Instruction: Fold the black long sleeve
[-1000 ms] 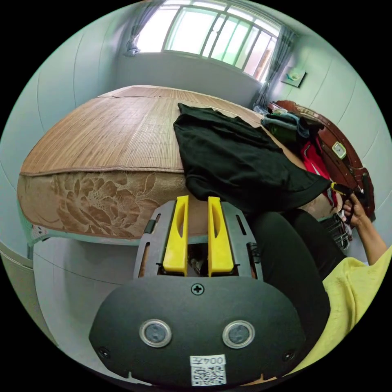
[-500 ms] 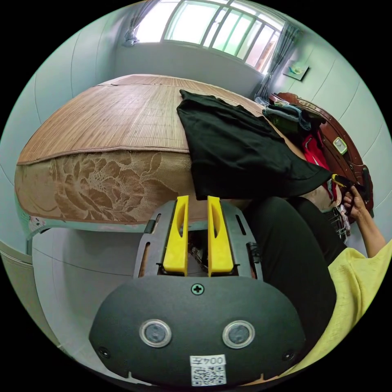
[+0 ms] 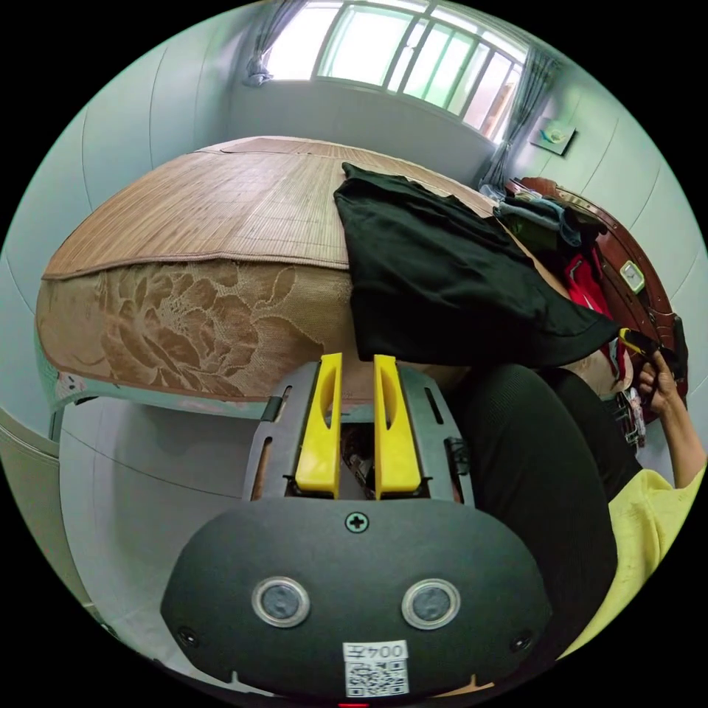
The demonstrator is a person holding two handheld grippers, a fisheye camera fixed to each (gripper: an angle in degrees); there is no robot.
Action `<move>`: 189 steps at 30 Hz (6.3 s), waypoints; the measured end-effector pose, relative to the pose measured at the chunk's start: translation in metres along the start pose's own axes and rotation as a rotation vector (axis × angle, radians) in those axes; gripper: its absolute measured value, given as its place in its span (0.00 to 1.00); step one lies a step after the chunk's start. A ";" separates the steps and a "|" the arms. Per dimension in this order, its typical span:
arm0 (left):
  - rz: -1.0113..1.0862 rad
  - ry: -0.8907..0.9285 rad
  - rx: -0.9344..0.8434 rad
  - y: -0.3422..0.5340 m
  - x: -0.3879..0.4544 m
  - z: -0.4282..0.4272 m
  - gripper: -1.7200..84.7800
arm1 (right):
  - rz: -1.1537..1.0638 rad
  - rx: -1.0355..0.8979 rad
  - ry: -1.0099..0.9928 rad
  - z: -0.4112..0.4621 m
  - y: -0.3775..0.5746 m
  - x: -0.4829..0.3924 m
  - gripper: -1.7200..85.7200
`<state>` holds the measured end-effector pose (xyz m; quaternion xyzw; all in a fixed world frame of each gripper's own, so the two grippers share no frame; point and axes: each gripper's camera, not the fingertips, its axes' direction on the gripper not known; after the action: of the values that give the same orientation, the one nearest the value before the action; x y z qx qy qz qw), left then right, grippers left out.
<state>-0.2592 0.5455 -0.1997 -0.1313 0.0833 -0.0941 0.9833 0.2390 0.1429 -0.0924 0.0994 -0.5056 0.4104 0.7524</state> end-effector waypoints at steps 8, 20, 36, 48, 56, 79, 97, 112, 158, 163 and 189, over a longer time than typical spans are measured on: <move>-0.043 -0.011 -0.040 -0.003 -0.021 0.017 0.09 | 0.007 -0.008 -0.003 -0.004 -0.003 0.011 0.06; -0.086 0.119 0.002 -0.023 -0.082 -0.040 0.04 | -0.009 -0.061 0.065 -0.024 -0.022 0.053 0.06; -0.094 0.247 -0.038 0.009 -0.116 -0.071 0.04 | 0.030 -0.112 -0.070 -0.048 0.046 0.145 0.06; -0.114 0.237 -0.108 0.027 -0.122 -0.070 0.03 | 0.093 -0.170 -0.140 -0.027 0.113 0.225 0.06; -0.126 0.213 -0.168 0.023 -0.115 -0.034 0.04 | 0.117 -0.220 -0.189 0.021 0.139 0.271 0.06; -0.154 0.157 -0.214 -0.004 -0.098 0.001 0.03 | 0.135 -0.070 -0.100 0.056 0.132 0.344 0.18; 0.054 0.020 -0.056 -0.308 0.043 0.151 0.14 | -0.185 -0.093 0.039 0.318 -0.070 0.182 0.21; 0.038 -0.090 -0.113 -0.381 0.058 0.262 0.15 | -0.230 -0.169 0.181 0.494 -0.109 0.214 0.23; 0.140 -0.098 -0.076 -0.770 0.053 0.480 0.05 | -0.108 -0.065 0.039 0.680 -0.378 0.455 0.08; 0.116 -0.164 -0.149 -0.767 0.057 0.505 0.07 | -0.102 -0.119 0.086 0.685 -0.367 0.467 0.12; 0.036 0.177 -0.050 -0.603 0.087 0.403 0.12 | -0.311 -0.078 0.109 0.615 -0.022 0.420 0.16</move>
<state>-0.1972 0.0536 0.3374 -0.1454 0.1745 -0.0857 0.9701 -0.0989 -0.0010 0.5560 0.1251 -0.4581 0.2739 0.8364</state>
